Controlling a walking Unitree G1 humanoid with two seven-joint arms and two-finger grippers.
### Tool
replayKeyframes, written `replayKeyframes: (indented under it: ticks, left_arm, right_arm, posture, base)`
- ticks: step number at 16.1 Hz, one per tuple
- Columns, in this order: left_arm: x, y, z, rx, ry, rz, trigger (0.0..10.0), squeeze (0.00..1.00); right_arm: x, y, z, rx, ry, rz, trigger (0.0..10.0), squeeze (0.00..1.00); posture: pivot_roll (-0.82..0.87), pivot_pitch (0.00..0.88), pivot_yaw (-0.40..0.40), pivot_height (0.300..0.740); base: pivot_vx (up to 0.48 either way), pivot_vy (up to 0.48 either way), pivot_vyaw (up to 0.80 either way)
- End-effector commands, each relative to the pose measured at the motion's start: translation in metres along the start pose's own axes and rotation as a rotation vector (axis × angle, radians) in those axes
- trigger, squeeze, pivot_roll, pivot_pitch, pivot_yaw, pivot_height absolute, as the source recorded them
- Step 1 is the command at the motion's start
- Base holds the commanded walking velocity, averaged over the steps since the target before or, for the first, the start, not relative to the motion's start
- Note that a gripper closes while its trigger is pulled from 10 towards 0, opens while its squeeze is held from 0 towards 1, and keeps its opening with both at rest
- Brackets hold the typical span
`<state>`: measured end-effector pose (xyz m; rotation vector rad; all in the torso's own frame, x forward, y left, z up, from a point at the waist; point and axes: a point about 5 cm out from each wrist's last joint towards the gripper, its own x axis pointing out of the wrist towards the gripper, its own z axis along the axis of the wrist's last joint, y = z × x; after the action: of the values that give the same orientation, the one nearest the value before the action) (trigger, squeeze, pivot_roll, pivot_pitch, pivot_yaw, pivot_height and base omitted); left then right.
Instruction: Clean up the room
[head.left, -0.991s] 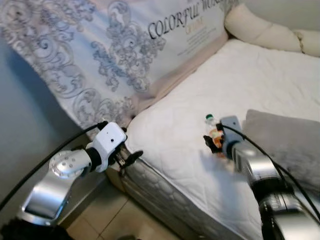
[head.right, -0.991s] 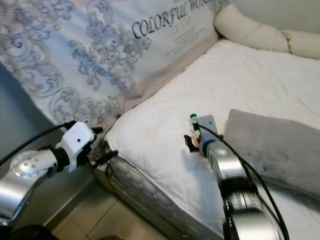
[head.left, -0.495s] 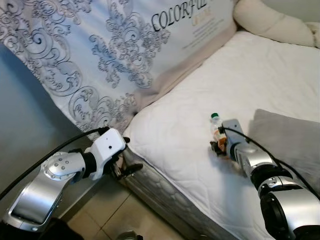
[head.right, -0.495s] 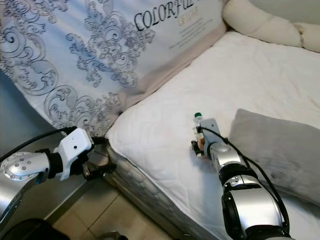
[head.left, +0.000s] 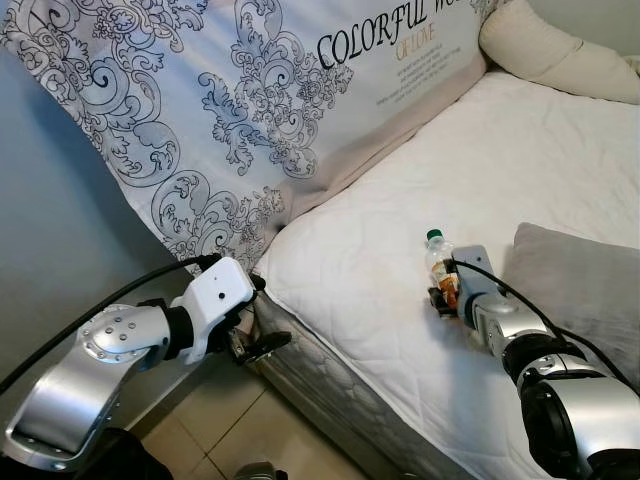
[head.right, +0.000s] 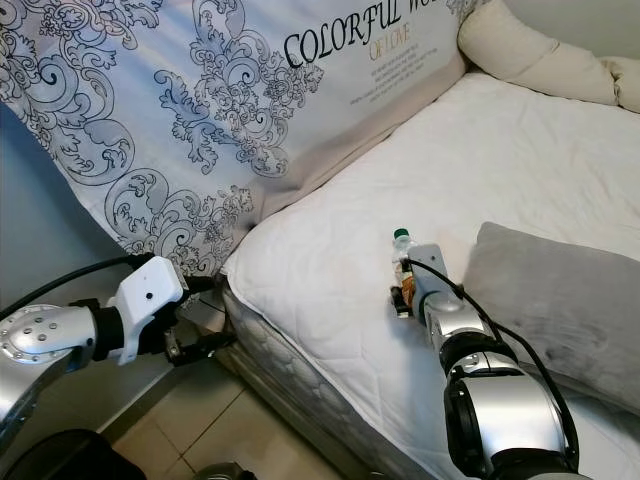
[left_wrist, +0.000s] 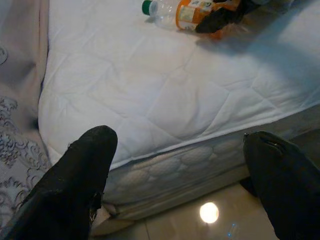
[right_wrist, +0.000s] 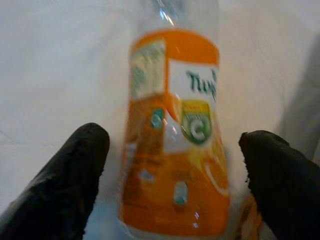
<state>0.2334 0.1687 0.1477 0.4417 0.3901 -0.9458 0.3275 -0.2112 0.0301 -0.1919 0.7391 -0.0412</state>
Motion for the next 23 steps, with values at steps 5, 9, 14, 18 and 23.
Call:
replayKeyframes:
  ticks: [5,9,14,18,23]
  left_arm:
    - [-0.016,-0.002,0.003,-0.001,0.028,0.005,10.0,0.0]
    - [-0.017,-0.003,0.003,-0.005,0.037,-0.006,10.0,0.0]
    - [-0.012,-0.01,-0.003,-0.04,0.03,0.003,10.0,0.0]
    - [-0.007,-0.005,-0.008,-0.105,-0.019,0.136,10.0,0.0]
    - [0.007,0.003,-0.019,-0.191,-0.037,0.365,10.0,0.0]
  right_arm:
    - [0.0,0.0,-0.006,0.071,0.022,-0.025,0.8,0.0]
    - [0.0,0.001,-0.01,0.125,0.037,-0.025,0.0,0.0]
    - [0.0,0.001,-0.008,0.251,0.017,0.011,0.0,0.0]
    - [-0.001,-0.003,0.012,0.372,-0.095,0.104,0.0,0.0]
    - [-0.014,-0.004,0.028,0.389,-0.301,0.244,0.0,0.0]
  posture:
    - [0.19,0.072,0.054,0.74]
    - [0.18,0.069,0.064,0.74]
    - [0.12,0.0,0.072,0.74]
    - [0.06,0.0,0.08,0.74]
    - [-0.03,0.0,0.095,0.74]
  base:
    - [0.0,0.0,0.0]
    - [0.0,0.0,0.0]
    - [0.0,0.0,0.0]
    - [0.0,0.0,0.0]
    - [0.0,0.0,0.0]
